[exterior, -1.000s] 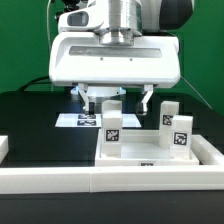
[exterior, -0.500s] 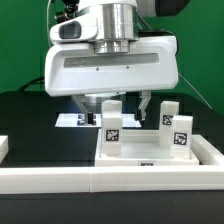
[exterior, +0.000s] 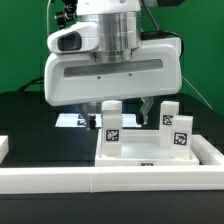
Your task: Assemble square table
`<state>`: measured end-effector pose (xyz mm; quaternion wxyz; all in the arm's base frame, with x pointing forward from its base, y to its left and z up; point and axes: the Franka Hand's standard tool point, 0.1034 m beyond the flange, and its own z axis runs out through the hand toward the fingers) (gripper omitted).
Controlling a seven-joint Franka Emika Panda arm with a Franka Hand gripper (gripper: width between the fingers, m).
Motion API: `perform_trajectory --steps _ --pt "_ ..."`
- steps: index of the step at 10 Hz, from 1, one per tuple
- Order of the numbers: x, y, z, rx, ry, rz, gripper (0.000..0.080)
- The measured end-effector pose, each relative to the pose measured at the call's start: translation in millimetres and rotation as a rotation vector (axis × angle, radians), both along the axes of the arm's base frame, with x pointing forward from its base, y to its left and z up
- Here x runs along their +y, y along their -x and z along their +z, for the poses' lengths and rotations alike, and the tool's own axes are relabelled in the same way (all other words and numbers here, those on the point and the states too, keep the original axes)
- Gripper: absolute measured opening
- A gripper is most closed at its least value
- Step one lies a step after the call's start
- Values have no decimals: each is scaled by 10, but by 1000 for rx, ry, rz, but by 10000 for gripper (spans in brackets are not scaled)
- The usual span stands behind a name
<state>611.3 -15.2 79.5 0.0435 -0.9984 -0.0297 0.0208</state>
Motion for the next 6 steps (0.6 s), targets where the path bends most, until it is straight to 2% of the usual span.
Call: perform_trajectory --steps 4,5,6 --pt "-78 -48 54 -13 0 4 629" --pt "-94 -46 55 -14 0 9 482" --pt "-91 -45 52 -14 0 7 482"
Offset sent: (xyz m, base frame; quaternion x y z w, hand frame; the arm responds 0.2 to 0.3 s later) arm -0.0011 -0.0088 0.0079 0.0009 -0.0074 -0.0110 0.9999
